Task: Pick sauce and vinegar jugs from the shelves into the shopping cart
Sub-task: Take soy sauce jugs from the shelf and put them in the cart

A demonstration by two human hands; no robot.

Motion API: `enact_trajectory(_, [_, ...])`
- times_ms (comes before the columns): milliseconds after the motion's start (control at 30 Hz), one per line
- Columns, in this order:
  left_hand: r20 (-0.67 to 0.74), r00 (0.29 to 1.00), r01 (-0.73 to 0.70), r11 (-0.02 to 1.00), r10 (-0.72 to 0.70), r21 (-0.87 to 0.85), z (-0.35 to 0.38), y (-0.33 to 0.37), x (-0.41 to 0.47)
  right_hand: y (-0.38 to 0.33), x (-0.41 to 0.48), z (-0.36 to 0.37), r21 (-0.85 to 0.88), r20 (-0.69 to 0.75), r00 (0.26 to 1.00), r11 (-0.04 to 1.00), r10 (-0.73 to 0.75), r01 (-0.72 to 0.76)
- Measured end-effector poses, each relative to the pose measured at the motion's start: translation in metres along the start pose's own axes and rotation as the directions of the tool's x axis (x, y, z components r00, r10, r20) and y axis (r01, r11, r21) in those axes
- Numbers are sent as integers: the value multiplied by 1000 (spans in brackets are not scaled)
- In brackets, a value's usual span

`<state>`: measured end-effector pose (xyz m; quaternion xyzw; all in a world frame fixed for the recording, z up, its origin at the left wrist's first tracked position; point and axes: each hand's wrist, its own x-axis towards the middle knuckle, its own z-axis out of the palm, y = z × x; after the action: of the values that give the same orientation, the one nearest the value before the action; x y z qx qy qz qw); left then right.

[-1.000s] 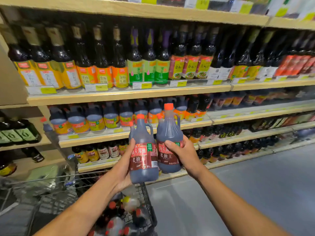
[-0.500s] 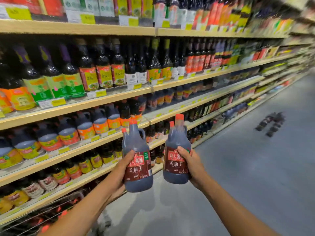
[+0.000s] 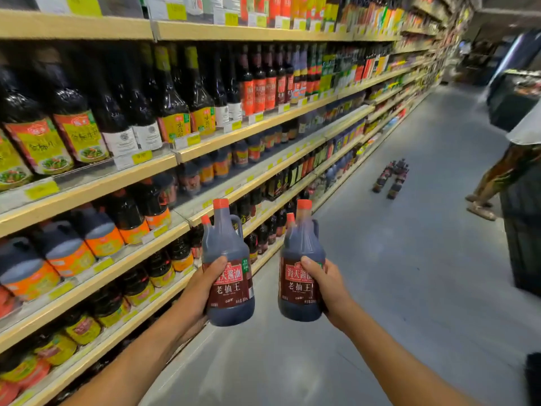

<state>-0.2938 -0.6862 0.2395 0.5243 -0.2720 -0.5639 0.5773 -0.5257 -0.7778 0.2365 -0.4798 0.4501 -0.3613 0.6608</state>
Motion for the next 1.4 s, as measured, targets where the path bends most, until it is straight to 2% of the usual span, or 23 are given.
enact_trajectory(267, [66,996,48,996,-53,78,-2,25,97,-23,67,-10,58,-117,993,998,-23,30])
enact_trajectory(433, [141,990,2,999,-9,48,-1,39,136,-33,109,-11,23,-115,993,999,-30,33])
enact_trajectory(600, [124,992,-22,998,16,52,-6,47,172,-40,161,-5,-2,-44,998,999,-53,53])
enact_trajectory(800, [-38,999,-27,997,30,77,-15,54,216,-44,243,4,-16,94,994,998,-59,61])
enact_trajectory(1000, [-271,959,-93,995,80,-33,-11,64,259,-57,328,15,-24,300,954,1000,5,2])
enact_trajectory(1167, [-418,900,-160,985,120,-62,3,64,277,-68,381,19,-44,511,846,987,153,-152])
enact_trajectory(1400, [-611,782,-244,962,119,-124,25,45,269,-70,420,33,-166,696,664,961,272,-220])
